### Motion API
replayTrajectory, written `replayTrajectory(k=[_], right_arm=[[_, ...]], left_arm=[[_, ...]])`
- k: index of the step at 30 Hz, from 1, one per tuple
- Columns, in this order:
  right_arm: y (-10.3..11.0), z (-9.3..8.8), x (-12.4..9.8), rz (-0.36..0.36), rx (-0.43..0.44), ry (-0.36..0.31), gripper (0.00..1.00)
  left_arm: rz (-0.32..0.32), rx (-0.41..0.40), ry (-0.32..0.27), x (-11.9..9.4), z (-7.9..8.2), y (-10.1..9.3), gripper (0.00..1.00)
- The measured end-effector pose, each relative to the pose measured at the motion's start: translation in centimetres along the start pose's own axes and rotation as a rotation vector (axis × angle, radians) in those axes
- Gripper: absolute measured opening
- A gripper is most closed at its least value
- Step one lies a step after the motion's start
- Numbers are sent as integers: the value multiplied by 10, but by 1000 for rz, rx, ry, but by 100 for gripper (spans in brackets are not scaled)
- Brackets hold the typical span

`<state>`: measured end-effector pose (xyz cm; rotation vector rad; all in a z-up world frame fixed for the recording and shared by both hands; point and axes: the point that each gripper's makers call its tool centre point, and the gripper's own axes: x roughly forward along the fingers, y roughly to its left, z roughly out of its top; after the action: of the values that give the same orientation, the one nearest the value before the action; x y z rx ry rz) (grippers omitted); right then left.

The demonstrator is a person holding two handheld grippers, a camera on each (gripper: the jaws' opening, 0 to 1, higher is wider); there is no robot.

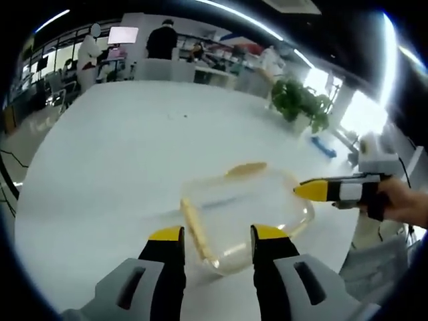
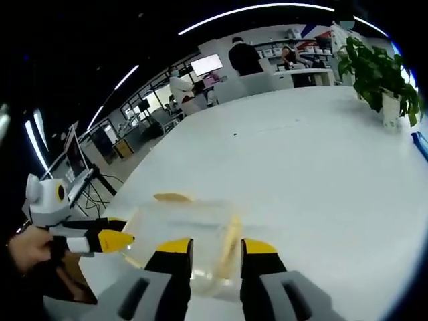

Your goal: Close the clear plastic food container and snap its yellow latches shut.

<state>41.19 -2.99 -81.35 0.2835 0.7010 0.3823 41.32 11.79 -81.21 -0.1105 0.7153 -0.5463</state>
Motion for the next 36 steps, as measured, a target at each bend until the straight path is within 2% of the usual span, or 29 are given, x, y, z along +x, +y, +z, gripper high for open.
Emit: replayTrajectory(k=[6, 11, 19, 26, 31, 36], right_arm=[[-2, 2, -4, -9, -24, -3, 27], [0, 3, -7, 3, -44, -1, 27], [9, 5, -4, 27, -65, 0, 27], [11, 6, -3, 34, -88, -4, 24], [14, 14, -3, 27, -145, -29, 22], [21, 16, 0, 58, -177, -31, 20]], left_arm=[[33, 15, -10, -6, 6, 6, 41], [27, 37, -32, -9, 13, 4, 40], [17, 79, -34, -6, 19, 0, 40], [-5, 103, -25, -5, 18, -7, 40], [-10, 122, -21, -3, 18, -10, 40], [-23, 163, -17, 1, 18, -14, 40]])
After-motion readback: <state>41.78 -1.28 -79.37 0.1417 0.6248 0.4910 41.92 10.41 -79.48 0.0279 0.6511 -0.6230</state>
